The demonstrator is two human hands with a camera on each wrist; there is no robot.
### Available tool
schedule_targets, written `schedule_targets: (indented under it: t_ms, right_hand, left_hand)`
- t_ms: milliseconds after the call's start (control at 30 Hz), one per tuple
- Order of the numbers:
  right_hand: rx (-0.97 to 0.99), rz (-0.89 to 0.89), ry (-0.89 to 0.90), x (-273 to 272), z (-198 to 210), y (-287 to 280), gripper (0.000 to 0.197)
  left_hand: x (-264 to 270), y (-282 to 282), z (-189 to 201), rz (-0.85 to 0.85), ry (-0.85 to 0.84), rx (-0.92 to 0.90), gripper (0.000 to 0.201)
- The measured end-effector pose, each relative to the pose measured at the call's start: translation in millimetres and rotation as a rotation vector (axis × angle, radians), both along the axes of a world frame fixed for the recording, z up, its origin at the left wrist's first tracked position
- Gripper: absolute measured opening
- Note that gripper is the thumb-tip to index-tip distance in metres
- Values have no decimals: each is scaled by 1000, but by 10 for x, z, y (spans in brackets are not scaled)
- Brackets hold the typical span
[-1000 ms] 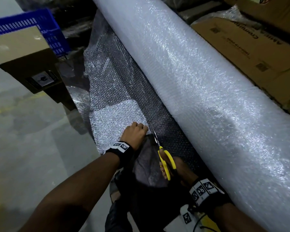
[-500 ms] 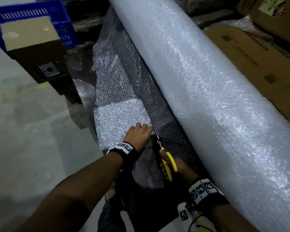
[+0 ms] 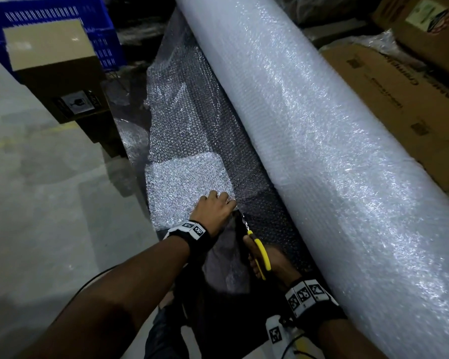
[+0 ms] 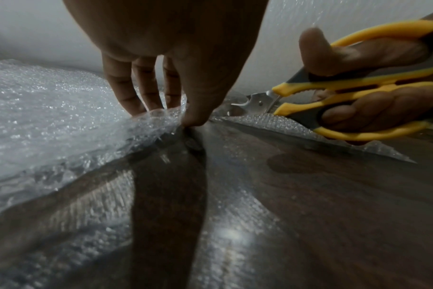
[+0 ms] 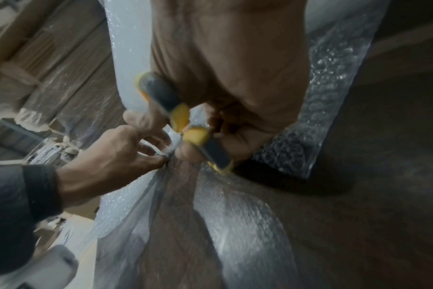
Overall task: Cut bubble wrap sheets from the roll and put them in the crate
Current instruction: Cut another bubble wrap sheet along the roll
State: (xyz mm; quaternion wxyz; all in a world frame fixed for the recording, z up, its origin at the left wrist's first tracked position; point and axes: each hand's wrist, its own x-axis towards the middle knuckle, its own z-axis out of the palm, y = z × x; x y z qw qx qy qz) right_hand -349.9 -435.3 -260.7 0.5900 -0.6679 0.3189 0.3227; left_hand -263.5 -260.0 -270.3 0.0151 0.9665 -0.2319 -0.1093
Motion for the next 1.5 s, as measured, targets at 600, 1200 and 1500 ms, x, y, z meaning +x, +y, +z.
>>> schedule_targets:
  t_ms: [600, 1200, 1500]
  right_hand:
    - [-21, 144, 37, 179, 224, 40, 69]
    - [-53, 211, 47, 454, 218, 100, 74]
    - [-46, 226, 79, 511, 191, 42, 82]
  left_hand:
    - [24, 15, 67, 22, 24, -22, 31]
    - [-2, -10, 98, 46, 40, -9, 38]
    - [7, -26, 130, 73, 78, 11, 44]
